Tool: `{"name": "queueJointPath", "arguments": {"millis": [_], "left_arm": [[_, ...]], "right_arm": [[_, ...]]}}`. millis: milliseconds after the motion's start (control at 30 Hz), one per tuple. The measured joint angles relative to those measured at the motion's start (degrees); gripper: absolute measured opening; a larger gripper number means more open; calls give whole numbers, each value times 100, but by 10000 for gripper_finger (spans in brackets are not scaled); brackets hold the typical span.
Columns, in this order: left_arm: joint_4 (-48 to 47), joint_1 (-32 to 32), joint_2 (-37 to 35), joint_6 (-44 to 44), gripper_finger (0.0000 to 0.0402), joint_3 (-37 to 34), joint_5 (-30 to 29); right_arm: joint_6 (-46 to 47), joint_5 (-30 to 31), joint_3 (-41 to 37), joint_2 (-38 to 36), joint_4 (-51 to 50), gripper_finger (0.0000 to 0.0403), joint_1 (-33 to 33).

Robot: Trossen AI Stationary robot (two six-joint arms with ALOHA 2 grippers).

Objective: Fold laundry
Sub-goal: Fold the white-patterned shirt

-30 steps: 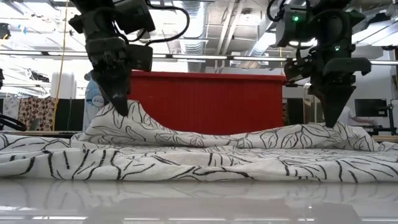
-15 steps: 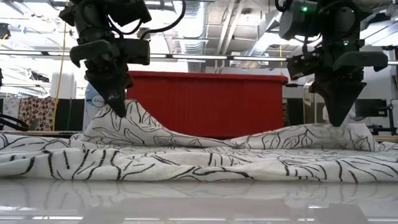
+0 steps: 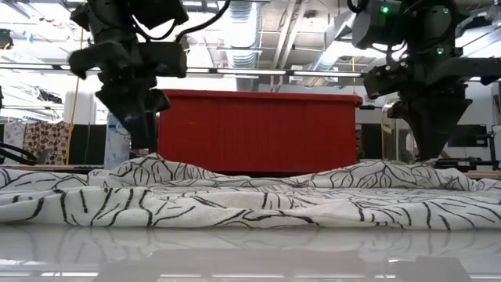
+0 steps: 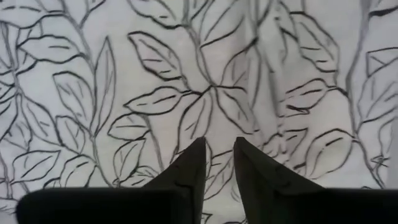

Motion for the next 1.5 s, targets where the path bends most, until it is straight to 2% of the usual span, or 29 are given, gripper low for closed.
{"name": "queueJointPath", "arguments": {"millis": [200, 333, 467, 967, 1233, 1500], "left_arm": [[534, 11, -12, -212, 126, 0, -506], [784, 42, -6, -192, 126, 0, -217], [1130, -9, -3, -169, 126, -2, -315], [1637, 31, 738, -226, 126, -2, -450], [1828, 28, 1104, -406, 126, -2, -333], [1737, 28, 1122, -613, 116, -2, -568]], "right_arm": [[2, -1, 0, 0, 117, 141, 158], [45, -1, 0, 0, 204, 159, 173], [48, -1, 0, 0, 241, 169, 111], [53, 4, 0, 0, 292, 170, -62], [61, 5, 0, 0, 297, 170, -62], [59, 6, 0, 0, 297, 170, -62]]}}
